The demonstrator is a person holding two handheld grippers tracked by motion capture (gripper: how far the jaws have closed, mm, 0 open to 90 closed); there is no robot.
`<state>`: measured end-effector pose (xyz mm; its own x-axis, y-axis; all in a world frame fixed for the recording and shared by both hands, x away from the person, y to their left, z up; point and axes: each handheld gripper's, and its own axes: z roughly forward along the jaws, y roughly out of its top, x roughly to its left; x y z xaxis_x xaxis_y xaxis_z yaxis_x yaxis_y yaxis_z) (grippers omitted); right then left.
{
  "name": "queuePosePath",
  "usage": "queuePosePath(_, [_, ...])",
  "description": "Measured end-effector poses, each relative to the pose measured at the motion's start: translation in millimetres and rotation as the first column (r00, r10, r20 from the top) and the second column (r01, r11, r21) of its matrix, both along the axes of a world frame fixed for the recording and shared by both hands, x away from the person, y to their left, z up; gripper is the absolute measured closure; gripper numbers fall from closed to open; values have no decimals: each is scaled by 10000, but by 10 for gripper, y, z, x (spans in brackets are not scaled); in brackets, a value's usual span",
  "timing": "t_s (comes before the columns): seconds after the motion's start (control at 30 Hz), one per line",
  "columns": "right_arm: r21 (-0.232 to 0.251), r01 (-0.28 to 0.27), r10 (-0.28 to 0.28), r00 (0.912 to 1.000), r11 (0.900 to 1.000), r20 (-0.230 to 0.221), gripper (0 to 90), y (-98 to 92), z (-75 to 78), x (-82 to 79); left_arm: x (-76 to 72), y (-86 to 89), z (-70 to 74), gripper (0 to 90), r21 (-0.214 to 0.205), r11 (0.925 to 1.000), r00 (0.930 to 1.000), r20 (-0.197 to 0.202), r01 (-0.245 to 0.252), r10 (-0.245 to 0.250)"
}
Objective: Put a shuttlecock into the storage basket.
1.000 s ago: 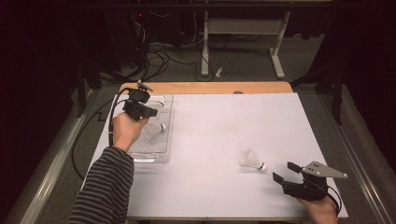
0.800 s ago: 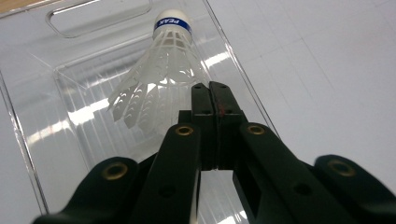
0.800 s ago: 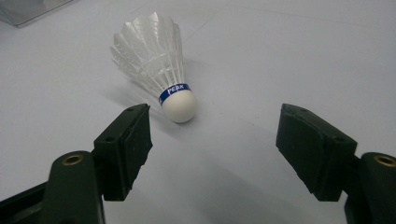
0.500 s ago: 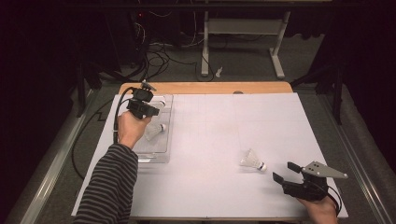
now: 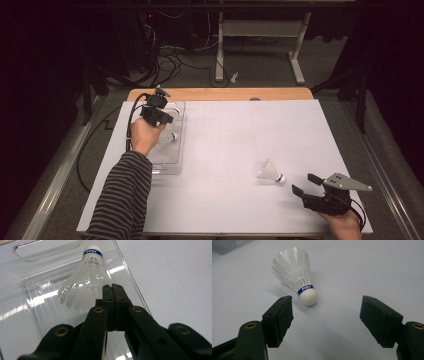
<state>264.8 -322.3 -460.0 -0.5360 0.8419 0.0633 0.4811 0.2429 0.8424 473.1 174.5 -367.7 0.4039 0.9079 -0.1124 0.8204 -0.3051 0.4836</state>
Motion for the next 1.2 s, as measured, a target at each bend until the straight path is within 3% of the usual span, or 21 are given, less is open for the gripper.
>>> queuePosePath(0.4, [-1,-25,25,10000,10000,-18,270,2,-1,0,69,-17,-83,894,18,9999,9998,-120,-167,167])
queuePosePath(0.8, [0,-22,22,10000,10000,-29,270,3,-2,0,97,-71,-133,893,187,9998,9999,-136,17,-15])
queuePosePath(1.2, [-2,-34,34,10000,10000,3,270,2,0,0,56,-81,-106,659,331,9994,9999,-138,64,-59])
